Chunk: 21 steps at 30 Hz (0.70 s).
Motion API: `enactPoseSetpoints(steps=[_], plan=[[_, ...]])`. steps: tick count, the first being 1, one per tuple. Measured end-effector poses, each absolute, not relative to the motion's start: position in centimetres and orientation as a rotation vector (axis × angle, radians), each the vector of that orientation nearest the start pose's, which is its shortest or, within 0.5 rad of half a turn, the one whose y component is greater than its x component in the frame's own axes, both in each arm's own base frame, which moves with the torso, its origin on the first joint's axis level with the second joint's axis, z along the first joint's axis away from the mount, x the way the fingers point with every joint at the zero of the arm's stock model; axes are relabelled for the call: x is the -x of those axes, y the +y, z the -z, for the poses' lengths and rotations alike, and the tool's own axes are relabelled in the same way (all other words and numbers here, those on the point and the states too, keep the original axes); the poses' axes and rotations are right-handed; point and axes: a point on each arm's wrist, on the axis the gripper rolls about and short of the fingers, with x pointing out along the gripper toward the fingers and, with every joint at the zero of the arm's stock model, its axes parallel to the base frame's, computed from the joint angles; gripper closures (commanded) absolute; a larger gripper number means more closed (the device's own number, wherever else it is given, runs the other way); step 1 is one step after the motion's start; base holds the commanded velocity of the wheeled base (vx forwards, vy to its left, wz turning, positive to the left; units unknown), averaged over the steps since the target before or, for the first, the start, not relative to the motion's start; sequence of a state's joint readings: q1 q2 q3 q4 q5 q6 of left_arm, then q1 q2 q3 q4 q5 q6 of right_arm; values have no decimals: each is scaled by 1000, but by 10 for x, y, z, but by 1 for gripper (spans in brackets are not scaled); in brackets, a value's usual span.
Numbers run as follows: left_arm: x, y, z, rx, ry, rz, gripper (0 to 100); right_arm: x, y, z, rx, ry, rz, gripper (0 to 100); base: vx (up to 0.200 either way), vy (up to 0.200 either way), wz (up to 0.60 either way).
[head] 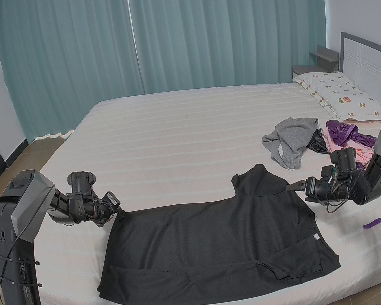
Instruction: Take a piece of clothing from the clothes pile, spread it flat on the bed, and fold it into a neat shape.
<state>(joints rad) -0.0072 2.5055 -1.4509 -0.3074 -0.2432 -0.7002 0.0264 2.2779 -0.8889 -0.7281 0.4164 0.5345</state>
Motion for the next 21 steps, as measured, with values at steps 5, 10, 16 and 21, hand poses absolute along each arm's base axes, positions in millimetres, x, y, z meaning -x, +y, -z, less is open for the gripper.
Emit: enactPoseSetpoints(steps=[5,10,16,21], plan=[[-466,-9,-1,782,796,-41,100,-411,24,-10,-633,735,-209,0,0,0,0],[-462,-10,-6,801,795,-44,100,-446,28,-8,-628,694,-162,0,0,0,0],[-460,-10,-10,818,793,-47,100,-475,35,10,-614,664,-117,0,0,0,0],[-459,-9,-13,823,789,-49,100,-489,37,26,-603,651,-82,100,0,0,0]])
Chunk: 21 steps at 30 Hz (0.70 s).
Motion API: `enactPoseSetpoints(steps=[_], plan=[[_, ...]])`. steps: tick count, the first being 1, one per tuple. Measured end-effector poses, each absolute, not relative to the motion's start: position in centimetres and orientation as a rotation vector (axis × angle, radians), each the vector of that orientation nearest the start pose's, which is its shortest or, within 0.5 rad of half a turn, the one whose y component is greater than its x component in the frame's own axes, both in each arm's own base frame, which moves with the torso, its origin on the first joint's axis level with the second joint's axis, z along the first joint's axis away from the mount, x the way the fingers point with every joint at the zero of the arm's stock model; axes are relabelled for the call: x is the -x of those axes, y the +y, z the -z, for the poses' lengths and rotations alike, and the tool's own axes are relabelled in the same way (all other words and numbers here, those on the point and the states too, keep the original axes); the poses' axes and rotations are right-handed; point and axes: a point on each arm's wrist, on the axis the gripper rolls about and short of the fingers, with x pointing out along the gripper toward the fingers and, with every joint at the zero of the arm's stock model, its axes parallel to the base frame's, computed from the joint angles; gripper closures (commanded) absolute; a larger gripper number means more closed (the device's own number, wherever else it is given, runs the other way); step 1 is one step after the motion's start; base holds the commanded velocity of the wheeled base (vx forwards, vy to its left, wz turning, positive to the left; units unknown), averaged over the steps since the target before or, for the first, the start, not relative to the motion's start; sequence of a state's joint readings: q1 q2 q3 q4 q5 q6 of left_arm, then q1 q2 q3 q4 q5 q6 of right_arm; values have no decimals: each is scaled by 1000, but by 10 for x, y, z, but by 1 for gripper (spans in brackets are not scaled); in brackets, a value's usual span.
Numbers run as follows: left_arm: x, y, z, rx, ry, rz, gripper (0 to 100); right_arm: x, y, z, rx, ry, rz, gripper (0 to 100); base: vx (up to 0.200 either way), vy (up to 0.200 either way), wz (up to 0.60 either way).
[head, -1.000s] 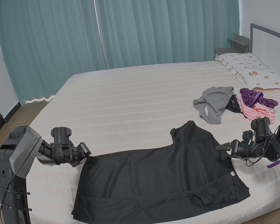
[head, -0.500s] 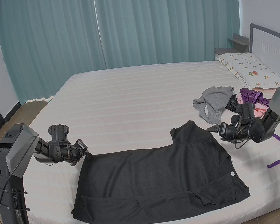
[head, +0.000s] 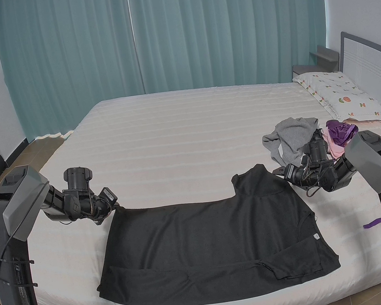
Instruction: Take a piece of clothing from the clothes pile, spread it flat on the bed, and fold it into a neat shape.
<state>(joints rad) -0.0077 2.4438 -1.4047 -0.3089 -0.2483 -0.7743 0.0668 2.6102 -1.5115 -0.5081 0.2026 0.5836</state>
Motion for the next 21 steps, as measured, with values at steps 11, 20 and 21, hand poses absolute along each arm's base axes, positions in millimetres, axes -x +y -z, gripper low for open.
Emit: enactPoseSetpoints(steps=[11,20,21], plan=[[-459,-8,-14,821,784,-51,100,-491,36,40,-632,664,-58,100,0,0,0],[-458,-7,-23,834,764,-67,100,-479,31,21,-673,654,-49,100,0,0,0],[-458,-6,-25,841,759,-70,100,-479,30,18,-684,645,-48,100,0,0,0]])
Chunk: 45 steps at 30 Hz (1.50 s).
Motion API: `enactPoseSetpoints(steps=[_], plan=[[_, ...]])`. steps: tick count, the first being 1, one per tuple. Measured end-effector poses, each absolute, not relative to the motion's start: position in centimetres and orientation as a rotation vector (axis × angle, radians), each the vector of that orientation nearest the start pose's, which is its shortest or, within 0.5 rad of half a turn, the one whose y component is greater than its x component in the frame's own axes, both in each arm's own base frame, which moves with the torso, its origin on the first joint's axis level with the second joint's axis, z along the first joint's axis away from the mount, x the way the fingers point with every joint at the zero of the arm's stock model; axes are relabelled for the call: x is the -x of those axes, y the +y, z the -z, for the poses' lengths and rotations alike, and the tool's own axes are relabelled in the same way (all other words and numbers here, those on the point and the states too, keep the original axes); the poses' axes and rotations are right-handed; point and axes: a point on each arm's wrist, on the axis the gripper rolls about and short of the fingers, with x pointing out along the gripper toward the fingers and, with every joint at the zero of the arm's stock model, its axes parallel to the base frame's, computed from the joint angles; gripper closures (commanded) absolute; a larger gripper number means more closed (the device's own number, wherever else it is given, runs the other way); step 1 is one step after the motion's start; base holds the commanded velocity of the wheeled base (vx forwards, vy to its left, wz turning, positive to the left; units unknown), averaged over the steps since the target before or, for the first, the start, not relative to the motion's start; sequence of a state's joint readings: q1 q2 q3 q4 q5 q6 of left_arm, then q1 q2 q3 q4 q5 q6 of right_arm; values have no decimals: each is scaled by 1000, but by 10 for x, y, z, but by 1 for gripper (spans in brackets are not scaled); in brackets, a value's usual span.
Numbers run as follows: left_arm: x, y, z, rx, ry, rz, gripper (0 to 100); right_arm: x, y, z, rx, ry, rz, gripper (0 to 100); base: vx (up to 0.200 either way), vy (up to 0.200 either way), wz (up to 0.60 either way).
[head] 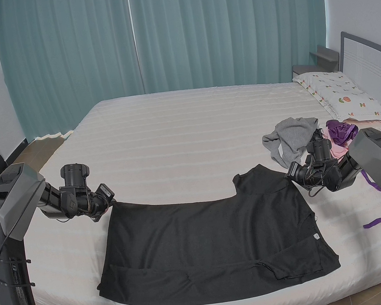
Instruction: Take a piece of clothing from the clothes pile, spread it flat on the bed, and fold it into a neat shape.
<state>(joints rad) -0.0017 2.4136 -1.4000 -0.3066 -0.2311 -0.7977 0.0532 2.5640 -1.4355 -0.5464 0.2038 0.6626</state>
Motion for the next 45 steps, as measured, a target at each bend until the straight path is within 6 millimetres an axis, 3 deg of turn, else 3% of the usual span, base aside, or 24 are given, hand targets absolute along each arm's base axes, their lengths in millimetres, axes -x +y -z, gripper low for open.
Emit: enactPoseSetpoints(steps=[6,29,45], plan=[[-457,2,-36,883,729,-90,100,-476,30,4,-734,574,-55,100,0,0,0],[-447,20,-53,909,698,-100,100,-471,20,0,-746,511,-42,100,0,0,0],[-437,21,-49,908,728,-115,100,-442,16,-1,-754,589,-49,100,0,0,0]])
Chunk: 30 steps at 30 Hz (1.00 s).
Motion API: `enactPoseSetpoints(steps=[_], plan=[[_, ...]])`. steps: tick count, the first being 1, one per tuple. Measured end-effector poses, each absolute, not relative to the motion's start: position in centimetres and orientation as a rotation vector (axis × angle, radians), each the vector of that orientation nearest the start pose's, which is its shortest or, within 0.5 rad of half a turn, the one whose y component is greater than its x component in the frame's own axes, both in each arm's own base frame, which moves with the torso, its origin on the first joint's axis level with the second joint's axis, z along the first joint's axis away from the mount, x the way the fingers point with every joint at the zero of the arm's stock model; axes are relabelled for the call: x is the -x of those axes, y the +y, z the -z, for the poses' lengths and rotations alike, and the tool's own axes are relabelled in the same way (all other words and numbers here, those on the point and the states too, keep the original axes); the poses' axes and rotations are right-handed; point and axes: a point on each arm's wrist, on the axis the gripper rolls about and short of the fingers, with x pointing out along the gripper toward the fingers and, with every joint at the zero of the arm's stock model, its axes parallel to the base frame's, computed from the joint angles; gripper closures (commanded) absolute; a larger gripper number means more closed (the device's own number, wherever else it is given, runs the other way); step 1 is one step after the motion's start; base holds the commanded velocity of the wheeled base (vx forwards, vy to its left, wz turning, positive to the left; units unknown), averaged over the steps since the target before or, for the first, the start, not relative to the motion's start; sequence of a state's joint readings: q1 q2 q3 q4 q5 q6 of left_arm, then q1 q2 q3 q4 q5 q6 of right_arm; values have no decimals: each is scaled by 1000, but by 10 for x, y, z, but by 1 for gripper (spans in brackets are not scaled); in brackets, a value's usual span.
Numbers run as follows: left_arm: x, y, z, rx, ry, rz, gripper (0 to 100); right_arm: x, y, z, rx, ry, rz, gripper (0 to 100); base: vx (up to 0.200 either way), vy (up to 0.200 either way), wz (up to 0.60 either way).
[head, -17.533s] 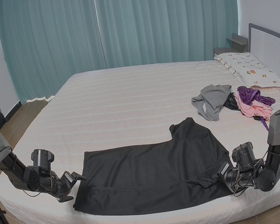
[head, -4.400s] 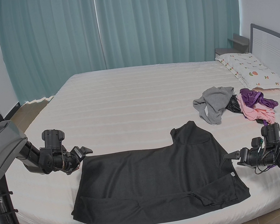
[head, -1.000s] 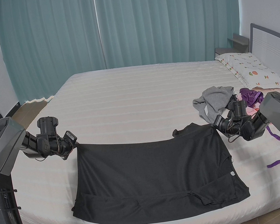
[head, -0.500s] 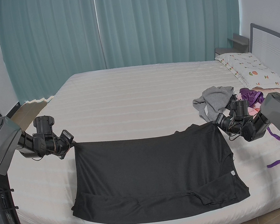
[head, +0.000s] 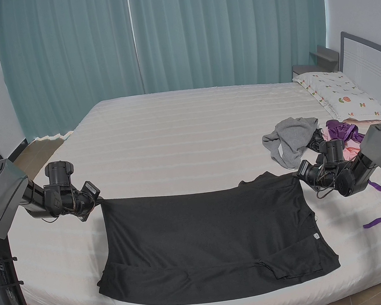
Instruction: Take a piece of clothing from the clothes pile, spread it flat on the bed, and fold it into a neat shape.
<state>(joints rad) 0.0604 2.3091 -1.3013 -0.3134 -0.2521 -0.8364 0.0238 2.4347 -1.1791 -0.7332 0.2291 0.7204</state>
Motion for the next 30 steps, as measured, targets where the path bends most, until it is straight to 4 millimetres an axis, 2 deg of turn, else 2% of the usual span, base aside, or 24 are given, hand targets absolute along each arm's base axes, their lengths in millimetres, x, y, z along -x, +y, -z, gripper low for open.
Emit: enactPoseSetpoints(steps=[6,13,21,30], plan=[[-430,20,-53,906,726,-112,100,-427,15,-11,-761,584,-78,100,0,0,0],[-429,18,-59,902,701,-97,100,-421,15,-21,-765,560,-93,100,0,0,0],[-426,16,-56,880,718,-94,100,-417,15,-18,-765,580,-88,100,0,0,0],[-403,14,-45,794,790,-85,100,-394,9,-12,-780,654,-87,100,0,0,0]])
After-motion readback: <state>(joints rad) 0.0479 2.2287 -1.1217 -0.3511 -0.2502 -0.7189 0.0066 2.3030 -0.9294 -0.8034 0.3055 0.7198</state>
